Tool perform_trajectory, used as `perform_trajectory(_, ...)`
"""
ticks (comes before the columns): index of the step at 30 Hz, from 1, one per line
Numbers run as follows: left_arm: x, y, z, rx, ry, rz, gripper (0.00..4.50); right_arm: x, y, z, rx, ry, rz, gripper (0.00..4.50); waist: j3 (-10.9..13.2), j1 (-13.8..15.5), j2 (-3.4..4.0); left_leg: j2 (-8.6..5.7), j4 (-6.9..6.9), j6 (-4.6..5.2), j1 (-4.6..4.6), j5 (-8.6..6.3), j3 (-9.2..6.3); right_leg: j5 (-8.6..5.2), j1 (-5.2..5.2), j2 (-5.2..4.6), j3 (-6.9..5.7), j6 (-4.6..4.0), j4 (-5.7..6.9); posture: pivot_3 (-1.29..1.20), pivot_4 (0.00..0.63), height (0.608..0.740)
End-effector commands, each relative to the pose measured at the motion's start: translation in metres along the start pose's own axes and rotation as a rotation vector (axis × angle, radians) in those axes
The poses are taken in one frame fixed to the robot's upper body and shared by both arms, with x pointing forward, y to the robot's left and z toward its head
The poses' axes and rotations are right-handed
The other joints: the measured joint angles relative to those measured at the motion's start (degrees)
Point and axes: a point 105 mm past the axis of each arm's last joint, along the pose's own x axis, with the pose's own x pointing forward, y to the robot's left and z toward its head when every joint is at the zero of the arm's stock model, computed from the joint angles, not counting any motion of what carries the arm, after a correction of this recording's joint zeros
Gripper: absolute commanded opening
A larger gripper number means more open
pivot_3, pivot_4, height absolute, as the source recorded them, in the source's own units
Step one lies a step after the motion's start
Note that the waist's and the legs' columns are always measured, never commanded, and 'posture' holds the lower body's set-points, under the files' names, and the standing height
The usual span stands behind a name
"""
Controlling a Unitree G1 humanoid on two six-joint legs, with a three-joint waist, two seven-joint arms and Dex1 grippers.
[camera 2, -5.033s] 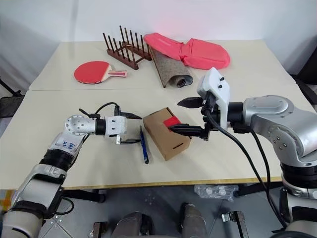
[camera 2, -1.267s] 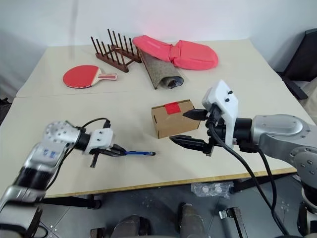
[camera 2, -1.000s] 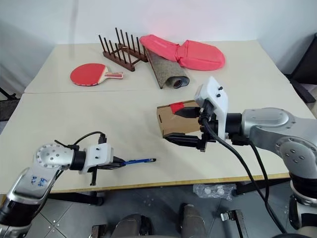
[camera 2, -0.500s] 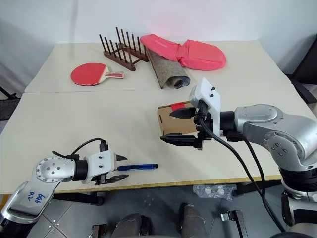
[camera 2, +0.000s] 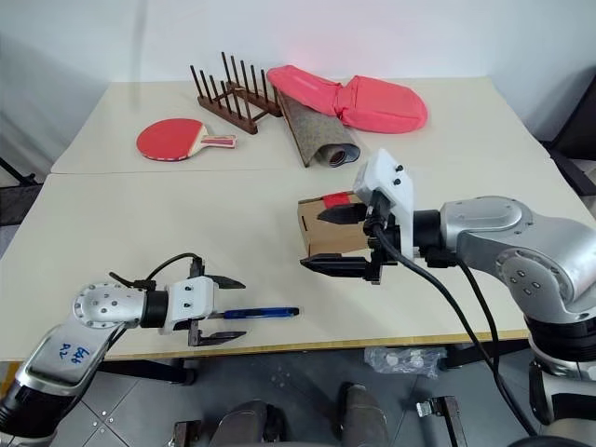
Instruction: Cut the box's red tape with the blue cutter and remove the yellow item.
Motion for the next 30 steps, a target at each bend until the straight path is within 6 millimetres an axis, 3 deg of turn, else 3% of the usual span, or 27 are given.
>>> perform_trajectory(1, 0.005, -0.011, -0.021, -0.030, 0.046, -0.058, 4.10, -0.007, 0.006, 0.007, -0.045, -0.006, -0.010, 4.50, -0.04, 0.02, 0.07, 0.00, 0.00, 0.00, 0.00, 0.00, 0.00, 0.00, 0.00, 0.00, 0.00, 0.00, 0.00, 0.00, 0.150, 0.740)
perform_trajectory(5, 0.004, -0.015, -0.028, -0.025, 0.046, -0.085, 4.10, -0.010, 0.008, 0.004, -0.044, 0.015, -0.021, 4.50, -0.10, -0.08, 0.16, 0.00, 0.00, 0.00, 0.00, 0.00, 0.00, 0.00, 0.00, -0.03, -0.01, 0.00, -0.01, 0.00, 0.150, 0.740)
perform_trajectory(15, 0.007, -0.013, -0.034, -0.044, 0.037, -0.093, 1.23, -0.009, 0.010, -0.001, -0.063, 0.054, -0.020, 4.50, -0.18, -0.02, 0.31, 0.03, 0.00, 0.09, 0.08, 0.05, 0.00, 0.03, 0.02, -0.10, 0.01, -0.05, 0.05, 0.00, 0.150, 0.740)
perform_trajectory(22, 0.011, -0.013, -0.034, -0.047, 0.030, -0.111, 1.23, -0.007, 0.016, -0.009, -0.099, 0.124, 0.002, 4.50, -0.20, -0.08, 0.33, 0.04, 0.00, 0.11, 0.10, 0.07, -0.01, 0.08, 0.02, -0.11, 0.01, -0.09, 0.06, 0.00, 0.150, 0.740)
perform_trajectory(26, 0.012, -0.011, -0.035, -0.049, 0.037, -0.098, 0.42, -0.005, 0.019, -0.013, -0.124, 0.158, 0.018, 4.50, -0.20, -0.02, 0.33, 0.04, 0.00, 0.11, 0.09, 0.08, -0.02, 0.08, 0.02, -0.12, 0.01, -0.09, 0.06, 0.00, 0.150, 0.740)
perform_trajectory(30, 0.013, -0.010, -0.036, -0.055, 0.046, -0.098, 0.42, 0.000, 0.025, -0.017, -0.147, 0.187, 0.051, 4.50, -0.20, -0.07, 0.34, 0.04, 0.00, 0.11, 0.09, 0.07, -0.02, 0.08, 0.02, -0.11, 0.01, -0.09, 0.06, 0.00, 0.150, 0.740)
